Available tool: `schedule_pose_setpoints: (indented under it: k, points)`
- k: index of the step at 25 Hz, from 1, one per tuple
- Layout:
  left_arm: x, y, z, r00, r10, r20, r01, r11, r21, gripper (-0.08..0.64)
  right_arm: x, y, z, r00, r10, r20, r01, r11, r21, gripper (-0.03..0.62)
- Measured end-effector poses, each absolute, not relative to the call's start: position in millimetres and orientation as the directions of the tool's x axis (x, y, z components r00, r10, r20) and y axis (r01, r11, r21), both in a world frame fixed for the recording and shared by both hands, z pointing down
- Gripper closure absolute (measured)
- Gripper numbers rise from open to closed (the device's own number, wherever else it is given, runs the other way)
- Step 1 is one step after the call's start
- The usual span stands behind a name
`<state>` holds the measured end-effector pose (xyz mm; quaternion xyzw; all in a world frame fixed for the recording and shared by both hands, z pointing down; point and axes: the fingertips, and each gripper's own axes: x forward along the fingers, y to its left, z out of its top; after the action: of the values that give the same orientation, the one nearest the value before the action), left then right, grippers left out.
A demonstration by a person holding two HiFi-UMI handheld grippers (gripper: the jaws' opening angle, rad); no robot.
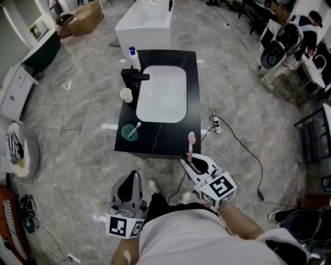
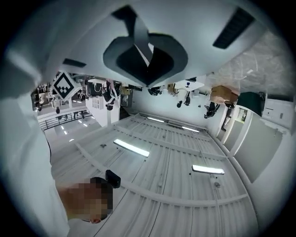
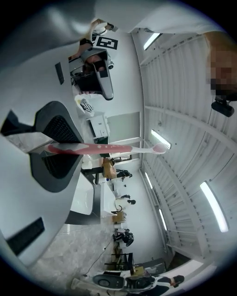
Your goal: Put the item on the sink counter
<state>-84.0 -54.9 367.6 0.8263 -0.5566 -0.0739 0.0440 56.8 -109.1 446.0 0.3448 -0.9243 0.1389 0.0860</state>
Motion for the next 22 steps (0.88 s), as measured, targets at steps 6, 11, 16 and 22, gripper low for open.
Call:
schedule_pose_setpoints:
  k: [6, 11, 16, 22]
  points:
    - [-115, -66, 381, 0.37, -0.927, -0.054, -0.91, -0.373, 0.182, 0.557, 26, -139, 487, -0.716, -0.609, 0.341, -0.682, 0.713, -0.159, 0.526]
    - [-136, -72, 389, 0.37, -0.928, -0.038, -0.906, -0.37, 0.206, 0.557, 10, -156, 520, -0.685, -0.606, 0.405, -0.699, 0.704, -0.127, 0.526]
    - [-150, -76, 400, 0.377, -0.926, -0.018, -0.901, -0.371, 0.224, 0.557, 3, -169, 563, -0.642, -0.601, 0.476, -0.734, 0.66, -0.158, 0.528]
    - [-157, -82, 407, 0.39, -0.921, -0.007, -0.894, -0.38, 0.235, 0.557, 0, -180, 611, -0.589, -0.577, 0.566, -0.766, 0.623, -0.162, 0.526]
